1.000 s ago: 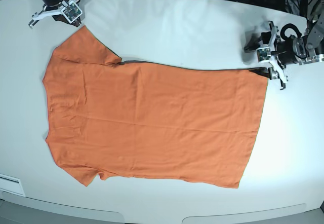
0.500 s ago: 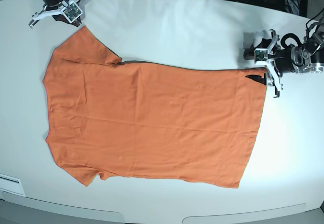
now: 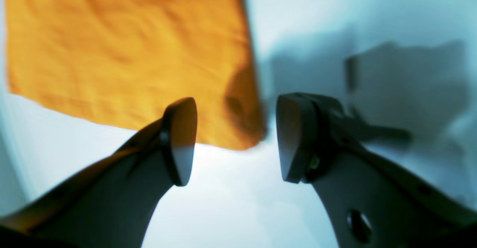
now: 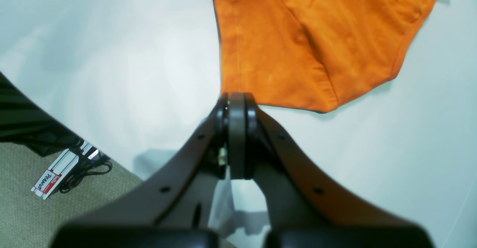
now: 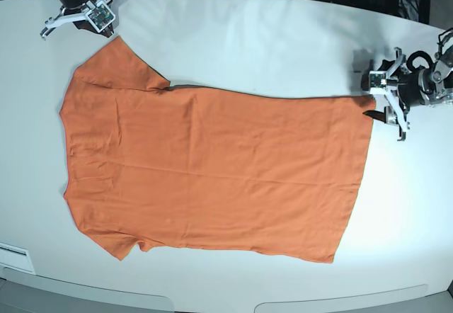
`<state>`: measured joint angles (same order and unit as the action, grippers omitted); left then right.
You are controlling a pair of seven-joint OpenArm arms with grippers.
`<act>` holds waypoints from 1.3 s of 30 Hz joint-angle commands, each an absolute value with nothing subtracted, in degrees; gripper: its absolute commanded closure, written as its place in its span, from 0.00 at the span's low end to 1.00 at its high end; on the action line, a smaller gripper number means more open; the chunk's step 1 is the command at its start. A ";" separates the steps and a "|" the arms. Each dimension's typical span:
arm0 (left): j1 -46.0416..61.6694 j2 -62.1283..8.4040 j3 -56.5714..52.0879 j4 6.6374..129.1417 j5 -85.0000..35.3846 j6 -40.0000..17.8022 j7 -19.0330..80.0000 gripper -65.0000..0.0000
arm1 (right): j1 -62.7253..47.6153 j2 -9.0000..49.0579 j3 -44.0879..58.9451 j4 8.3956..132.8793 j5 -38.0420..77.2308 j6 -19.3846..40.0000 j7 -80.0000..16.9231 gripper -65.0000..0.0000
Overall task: Fold the T-shirt properly
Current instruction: 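Move both grippers to the shirt's shoulder corners and grasp them, then pull the grasped shoulder corners away from the hem to straighten the shirt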
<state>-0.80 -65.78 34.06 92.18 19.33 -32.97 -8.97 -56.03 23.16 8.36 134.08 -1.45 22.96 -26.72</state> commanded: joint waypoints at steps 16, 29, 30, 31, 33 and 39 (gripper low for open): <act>-0.03 -62.70 34.83 91.48 23.35 -34.89 -5.74 1.00 | -56.34 23.64 8.62 135.00 -1.23 21.91 -24.08 0.92; -0.01 -63.00 34.83 91.48 24.58 -27.40 -2.57 1.00 | -49.30 23.66 8.60 122.43 0.82 25.67 -21.15 0.61; -0.01 -63.00 34.83 91.48 24.56 -27.40 -2.57 1.00 | -48.36 23.64 8.60 120.66 2.00 26.57 -21.19 0.59; -0.01 -63.00 34.83 91.48 24.56 -27.40 -2.59 1.00 | -47.48 23.66 8.60 119.02 2.96 27.75 -21.19 0.58; -0.01 -63.00 34.83 91.48 24.21 -27.40 -2.79 1.00 | -45.80 23.66 8.60 116.25 3.01 29.19 -21.19 0.57; -0.01 -63.00 34.83 91.48 21.80 -27.59 -2.76 1.00 | -42.63 23.66 8.60 112.29 2.79 29.28 -21.65 0.57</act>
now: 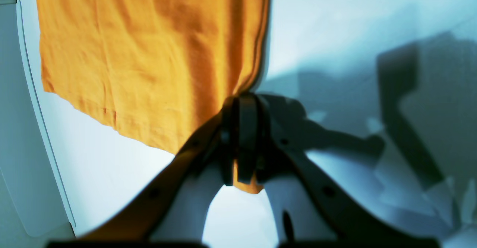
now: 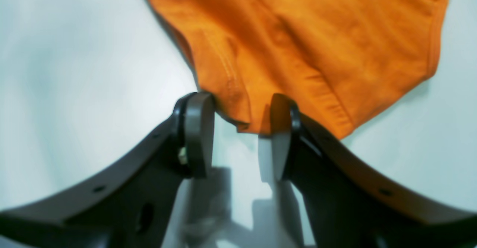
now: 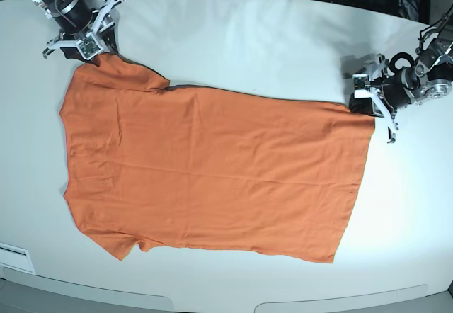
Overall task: Fold the T-shirt properly
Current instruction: 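Pull the grasped shoulder corners away from the hem to straighten the shirt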
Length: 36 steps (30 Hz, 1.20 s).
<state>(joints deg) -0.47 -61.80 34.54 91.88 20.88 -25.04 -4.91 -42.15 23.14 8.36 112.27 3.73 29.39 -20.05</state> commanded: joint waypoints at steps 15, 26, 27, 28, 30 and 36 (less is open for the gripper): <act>0.01 -63.37 34.83 93.49 21.63 -27.81 -2.74 1.00 | -42.39 23.68 8.67 115.52 2.98 28.80 -22.35 1.00; 0.03 -70.41 34.81 105.51 18.55 -29.34 -0.86 1.00 | -51.27 23.86 8.80 131.11 -3.77 19.44 -32.01 1.00; 0.03 -71.13 34.81 106.59 18.52 -29.34 -0.49 1.00 | -52.56 23.88 8.80 132.09 -4.71 19.18 -32.69 1.00; 0.05 -71.79 34.81 107.66 18.52 -29.34 -0.19 1.00 | -53.80 23.86 8.80 132.86 -5.28 18.87 -33.54 1.00; 0.19 -72.88 34.81 109.56 18.31 -29.36 0.05 1.00 | -56.12 23.86 8.80 133.84 -7.22 17.12 -35.20 1.00; 0.16 -74.63 34.83 114.56 12.80 -31.44 0.54 1.00 | -62.78 23.88 8.80 134.28 -14.09 12.21 -37.21 1.00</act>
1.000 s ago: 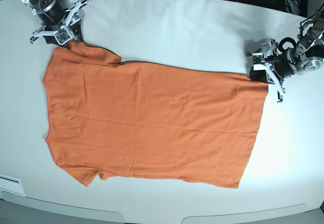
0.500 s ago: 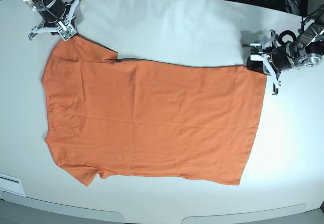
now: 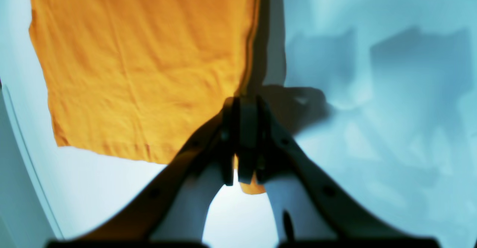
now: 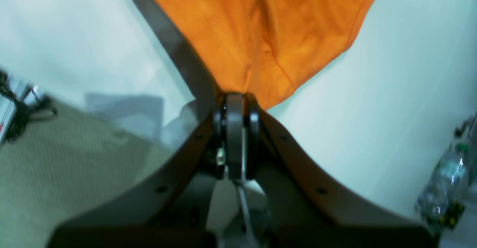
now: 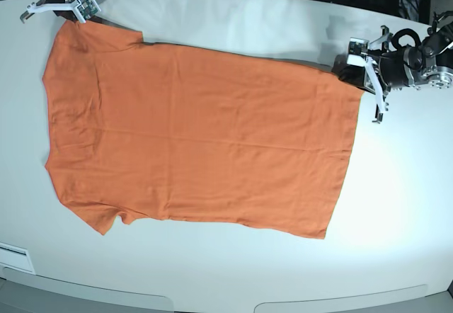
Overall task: Fold the T-shirt properly
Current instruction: 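Pull the grasped shoulder corners away from the hem to straighten the shirt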
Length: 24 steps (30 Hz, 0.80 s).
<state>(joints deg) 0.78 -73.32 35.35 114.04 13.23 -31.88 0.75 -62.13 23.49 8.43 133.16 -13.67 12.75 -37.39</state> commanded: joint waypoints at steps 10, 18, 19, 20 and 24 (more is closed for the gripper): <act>2.98 -76.38 34.83 118.85 4.84 -39.16 6.70 1.00 | -71.64 23.86 8.80 134.32 -16.93 11.31 -38.89 1.00; 10.90 -78.43 34.83 123.00 3.75 -40.00 15.46 1.00 | -72.55 23.86 8.80 134.32 -16.99 11.31 -40.01 1.00; 11.81 -78.43 34.81 123.22 3.77 -40.00 16.43 1.00 | -72.55 23.86 8.80 134.32 -16.97 11.31 -40.01 1.00; 12.75 -78.41 34.81 123.48 3.75 -40.00 17.45 1.00 | -72.55 23.86 8.80 134.32 -16.99 11.31 -40.01 1.00; 16.40 -78.41 34.81 124.95 4.05 -40.00 20.01 1.00 | -72.53 23.88 8.80 134.32 -17.04 11.31 -39.94 1.00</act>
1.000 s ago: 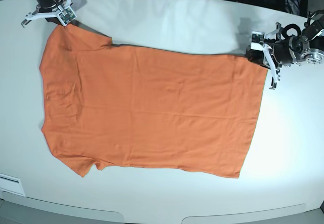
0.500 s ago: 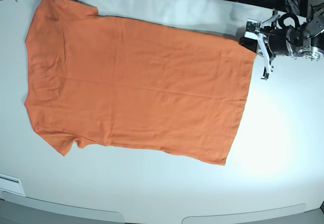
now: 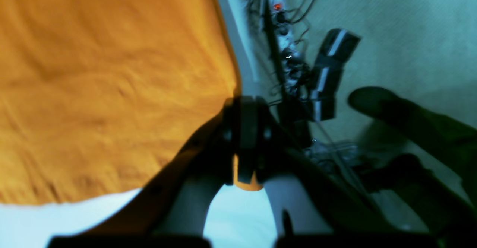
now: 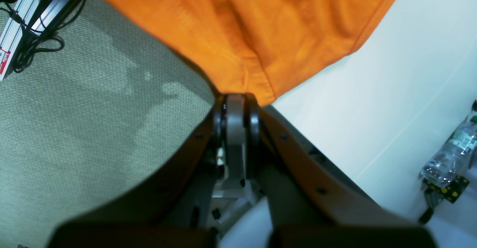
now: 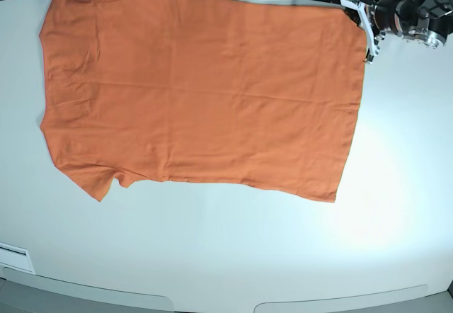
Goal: Fold the T-shirt properly
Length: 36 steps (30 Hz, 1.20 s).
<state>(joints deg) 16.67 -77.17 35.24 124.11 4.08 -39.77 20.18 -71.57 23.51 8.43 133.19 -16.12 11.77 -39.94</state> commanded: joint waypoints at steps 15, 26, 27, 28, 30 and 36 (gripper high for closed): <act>17.30 -77.89 34.81 132.92 25.47 -10.22 28.38 1.00 | -67.90 24.10 8.80 135.00 -28.56 1.04 -34.09 1.00; 16.97 -70.96 34.72 132.16 32.25 3.88 28.32 1.00 | -58.50 30.98 8.80 135.00 -22.11 2.96 -30.11 1.00; 16.88 -70.26 34.72 131.55 32.62 3.95 28.25 1.00 | -57.84 31.29 8.80 135.00 -20.88 3.84 -29.85 1.00; 16.36 -69.60 34.72 130.80 32.51 3.88 27.57 1.00 | -57.23 31.40 8.80 135.00 -19.86 4.45 -29.43 1.00; 15.77 -68.25 34.72 128.92 32.49 3.90 26.22 1.00 | -55.88 31.64 8.80 135.00 -18.09 5.45 -29.04 1.00; 13.21 -64.75 34.72 123.52 31.33 3.95 23.53 1.00 | -51.37 31.62 8.80 132.29 -13.67 7.84 -27.11 1.00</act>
<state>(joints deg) 13.74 -63.61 35.24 122.80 30.94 2.63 23.92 -50.96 31.05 8.40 131.41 -13.15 8.73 -27.99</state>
